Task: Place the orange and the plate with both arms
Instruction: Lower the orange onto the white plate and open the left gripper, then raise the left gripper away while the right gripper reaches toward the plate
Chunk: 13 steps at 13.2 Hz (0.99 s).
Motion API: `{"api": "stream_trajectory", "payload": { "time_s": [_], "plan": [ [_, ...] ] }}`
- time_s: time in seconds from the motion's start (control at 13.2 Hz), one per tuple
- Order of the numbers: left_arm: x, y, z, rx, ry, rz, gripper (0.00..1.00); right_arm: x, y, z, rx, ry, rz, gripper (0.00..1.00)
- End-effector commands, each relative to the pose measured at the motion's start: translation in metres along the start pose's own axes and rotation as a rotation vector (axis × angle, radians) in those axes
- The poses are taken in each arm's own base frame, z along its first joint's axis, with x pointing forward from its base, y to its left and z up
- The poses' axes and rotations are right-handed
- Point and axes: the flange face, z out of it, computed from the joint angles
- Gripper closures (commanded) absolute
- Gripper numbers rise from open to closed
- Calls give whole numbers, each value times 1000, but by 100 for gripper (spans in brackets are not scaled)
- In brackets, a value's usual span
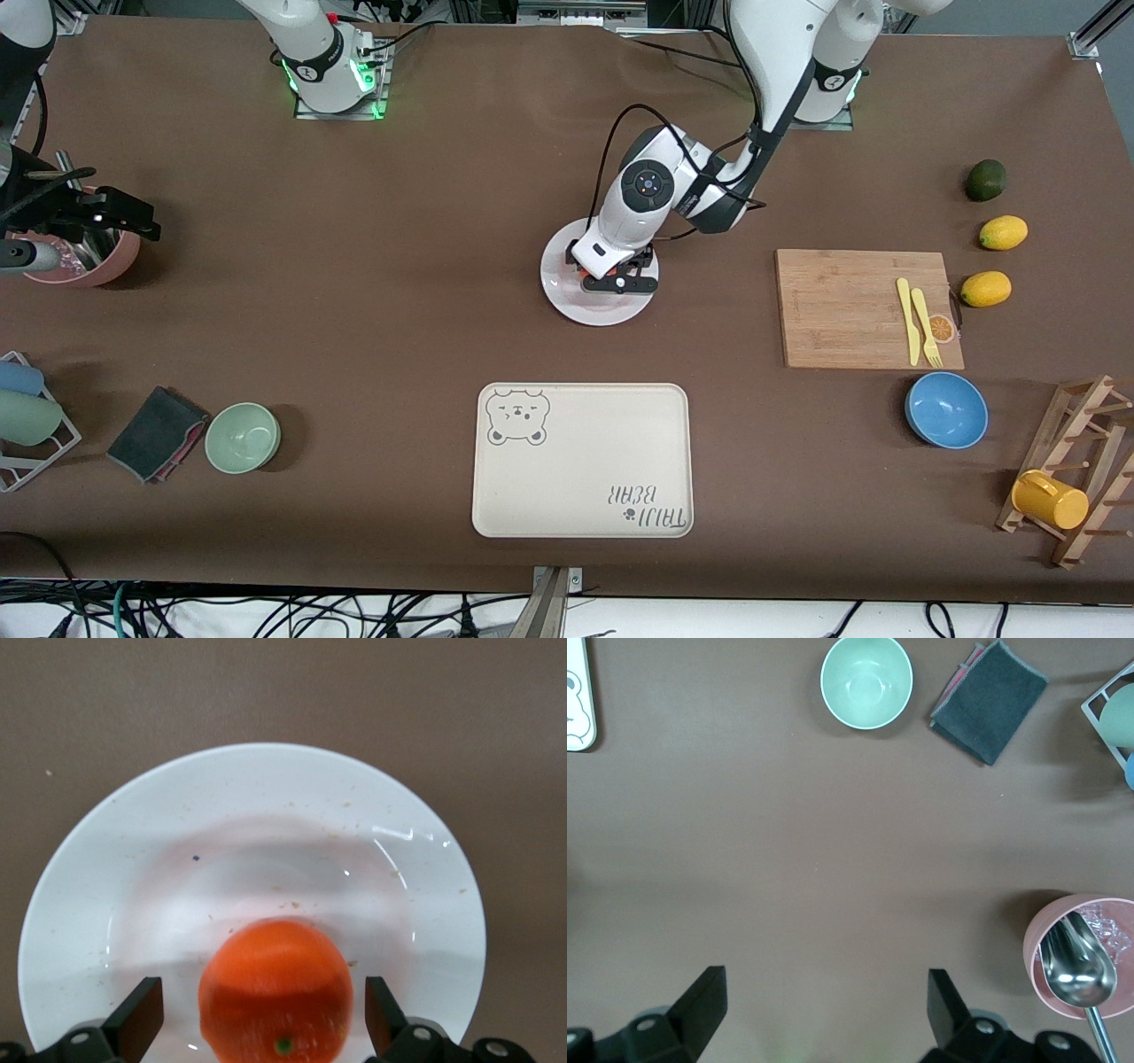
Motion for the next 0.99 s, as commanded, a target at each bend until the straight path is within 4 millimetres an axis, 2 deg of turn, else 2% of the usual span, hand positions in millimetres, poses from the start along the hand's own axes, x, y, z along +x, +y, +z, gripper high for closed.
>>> {"api": "stream_trajectory", "payload": {
  "time_s": [0.0,0.08,0.23,0.46,0.53,0.68,0.83,0.91],
  "plan": [
    [25,-22,-60,-19,24,-62,0,-6,1,-4,16,3,-2,0],
    [39,-45,-93,-23,29,-94,0,-6,0,-5,16,4,-5,0],
    [70,-108,-154,-44,60,-199,0,-3,-1,1,15,-9,-16,0],
    [89,-186,-214,-41,48,-330,0,4,-2,8,14,-23,-24,0],
    [92,-212,-233,-42,45,-372,0,9,-3,21,17,-46,-25,0],
    [93,-268,-267,-29,22,-351,0,20,-39,44,67,-88,-75,0],
    [85,-322,-301,10,7,-251,0,47,-79,112,197,-193,-102,0],
    [79,-344,-324,28,20,-228,0,52,-99,131,260,-220,-112,0]
  ]
}}
